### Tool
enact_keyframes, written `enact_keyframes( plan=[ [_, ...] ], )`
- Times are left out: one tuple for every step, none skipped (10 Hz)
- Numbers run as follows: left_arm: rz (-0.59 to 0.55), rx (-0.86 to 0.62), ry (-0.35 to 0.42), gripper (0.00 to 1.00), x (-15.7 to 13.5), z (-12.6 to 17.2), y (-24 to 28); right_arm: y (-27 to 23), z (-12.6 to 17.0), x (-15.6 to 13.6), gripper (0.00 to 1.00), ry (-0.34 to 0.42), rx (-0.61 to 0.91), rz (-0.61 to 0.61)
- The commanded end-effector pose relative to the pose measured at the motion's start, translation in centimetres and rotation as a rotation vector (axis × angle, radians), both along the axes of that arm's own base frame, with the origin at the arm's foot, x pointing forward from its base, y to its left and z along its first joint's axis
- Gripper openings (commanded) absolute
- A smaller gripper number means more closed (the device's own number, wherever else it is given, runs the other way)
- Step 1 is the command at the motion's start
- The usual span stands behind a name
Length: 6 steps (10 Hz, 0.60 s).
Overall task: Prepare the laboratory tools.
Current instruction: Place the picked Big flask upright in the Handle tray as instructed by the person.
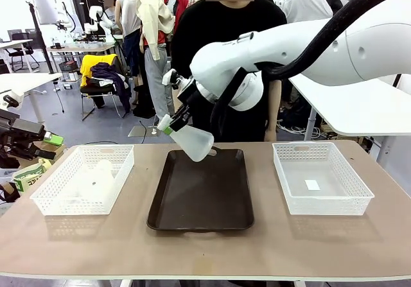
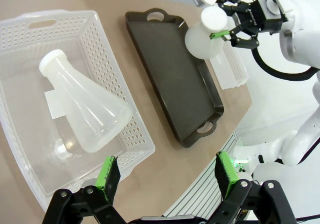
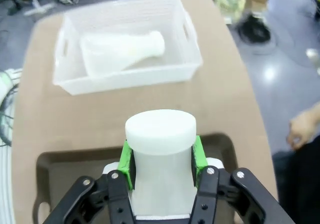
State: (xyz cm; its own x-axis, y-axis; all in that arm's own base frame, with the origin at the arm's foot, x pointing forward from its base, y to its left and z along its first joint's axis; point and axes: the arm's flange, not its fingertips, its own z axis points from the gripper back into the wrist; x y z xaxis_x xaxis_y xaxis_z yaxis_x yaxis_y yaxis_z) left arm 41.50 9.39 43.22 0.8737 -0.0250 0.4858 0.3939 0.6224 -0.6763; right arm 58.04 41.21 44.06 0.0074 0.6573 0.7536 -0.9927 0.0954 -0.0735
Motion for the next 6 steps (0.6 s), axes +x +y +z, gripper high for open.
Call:
enact_keyframes(
  plan=[
    [-0.003,-0.017,-0.007,1.0,0.0,0.1,0.0,-2.3,-1.1,-0.6,0.0,-0.011,0.141,0.128],
    [-0.003,-0.017,-0.007,1.0,0.0,0.1,0.0,-2.7,-1.4,-0.4,0.0,-0.025,0.214,0.153],
    [-0.003,-0.017,-0.007,1.0,0.0,0.1,0.0,-3.0,-1.6,0.0,0.0,-0.042,0.265,0.178],
    [-0.003,-0.017,-0.007,1.0,0.0,0.1,0.0,-3.1,-1.9,0.2,0.0,-0.043,0.307,0.198],
    [-0.003,-0.017,-0.007,1.0,0.0,0.1,0.0,-3.4,-2.1,0.6,0.0,-0.028,0.338,0.2],
    [-0.003,-0.017,-0.007,1.0,0.0,0.1,0.0,-2.1,-1.0,1.3,0.0,-0.06,0.243,0.155]
  ],
)
